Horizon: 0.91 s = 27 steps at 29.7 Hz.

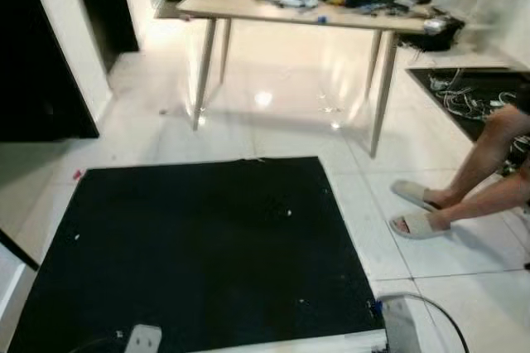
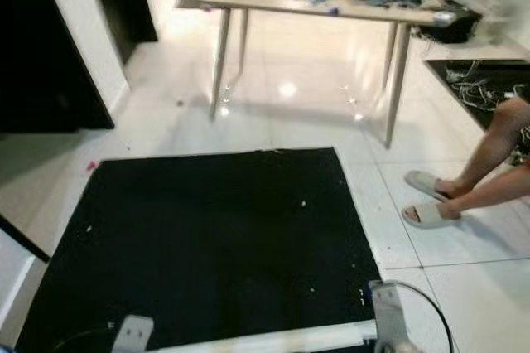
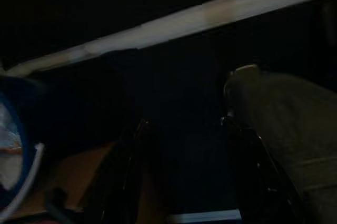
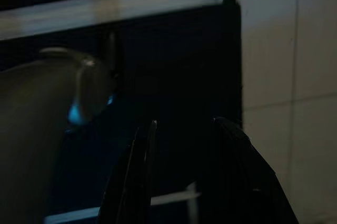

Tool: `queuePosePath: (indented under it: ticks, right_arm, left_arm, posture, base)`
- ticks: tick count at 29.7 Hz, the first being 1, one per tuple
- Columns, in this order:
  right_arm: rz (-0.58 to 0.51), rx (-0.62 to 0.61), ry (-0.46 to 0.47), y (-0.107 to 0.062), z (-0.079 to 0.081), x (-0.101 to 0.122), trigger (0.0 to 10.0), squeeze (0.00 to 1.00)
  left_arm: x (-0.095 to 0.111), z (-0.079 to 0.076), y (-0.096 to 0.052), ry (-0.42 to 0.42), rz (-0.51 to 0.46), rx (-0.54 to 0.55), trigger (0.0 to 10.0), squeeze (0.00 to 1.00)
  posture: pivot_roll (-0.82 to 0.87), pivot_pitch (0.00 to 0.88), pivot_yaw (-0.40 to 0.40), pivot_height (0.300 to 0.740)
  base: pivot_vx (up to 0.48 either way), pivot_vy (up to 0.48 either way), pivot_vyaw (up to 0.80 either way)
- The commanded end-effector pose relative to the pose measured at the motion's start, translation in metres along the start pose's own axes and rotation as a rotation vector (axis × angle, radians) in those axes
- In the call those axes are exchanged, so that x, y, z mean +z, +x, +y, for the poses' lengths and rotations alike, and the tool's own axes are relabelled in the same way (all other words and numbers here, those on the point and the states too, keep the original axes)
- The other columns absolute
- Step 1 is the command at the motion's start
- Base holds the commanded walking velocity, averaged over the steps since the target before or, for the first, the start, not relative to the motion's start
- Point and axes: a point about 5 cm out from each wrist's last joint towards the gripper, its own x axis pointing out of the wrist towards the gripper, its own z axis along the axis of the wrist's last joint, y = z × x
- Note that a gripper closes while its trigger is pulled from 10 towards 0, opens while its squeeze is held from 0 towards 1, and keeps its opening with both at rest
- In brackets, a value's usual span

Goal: Picking trash to rubbish bin

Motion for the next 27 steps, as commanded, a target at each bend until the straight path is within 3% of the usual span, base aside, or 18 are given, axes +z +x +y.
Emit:
queuePosePath:
  ticks: [1, 13, 18, 26, 27]
  right_arm:
    - [0.005, -0.004, -0.001, 0.000, -0.001, 0.000, 10.0, 0.00]
    - [-0.007, -0.008, -0.005, 0.000, -0.002, 0.001, 10.0, 0.00]
    - [-0.026, -0.006, -0.008, 0.000, -0.002, 0.003, 10.0, 0.00]
    - [-0.111, -0.007, 0.028, -0.001, -0.001, 0.024, 10.0, 0.00]
    - [-0.144, 0.000, 0.044, -0.001, 0.005, 0.030, 10.0, 0.00]
  left_arm:
    - [0.004, 0.001, 0.001, 0.018, -0.009, -0.002, 10.0, 0.00]
    - [0.006, 0.005, 0.001, 0.005, -0.014, -0.003, 10.0, 0.00]
    - [0.006, 0.006, 0.001, -0.007, -0.010, 0.000, 10.0, 0.00]
    - [0.014, 0.013, 0.002, -0.107, -0.041, 0.036, 10.0, 0.00]
    - [0.018, 0.017, 0.002, -0.131, -0.058, 0.045, 10.0, 0.00]
  posture:
    - [-0.01, 0.056, 0.053, 0.740]
    - [0.00, 0.046, 0.052, 0.740]
    - [0.00, 0.057, 0.055, 0.740]
    - [-0.01, 0.070, 0.062, 0.740]
    - [-0.01, 0.073, 0.063, 0.740]
  base:
    - [0.000, 0.000, -0.79]
    - [0.000, 0.000, -0.79]
    - [0.000, 0.000, 0.00]
    - [0.000, 0.000, 0.00]
    - [0.000, 0.000, 0.00]
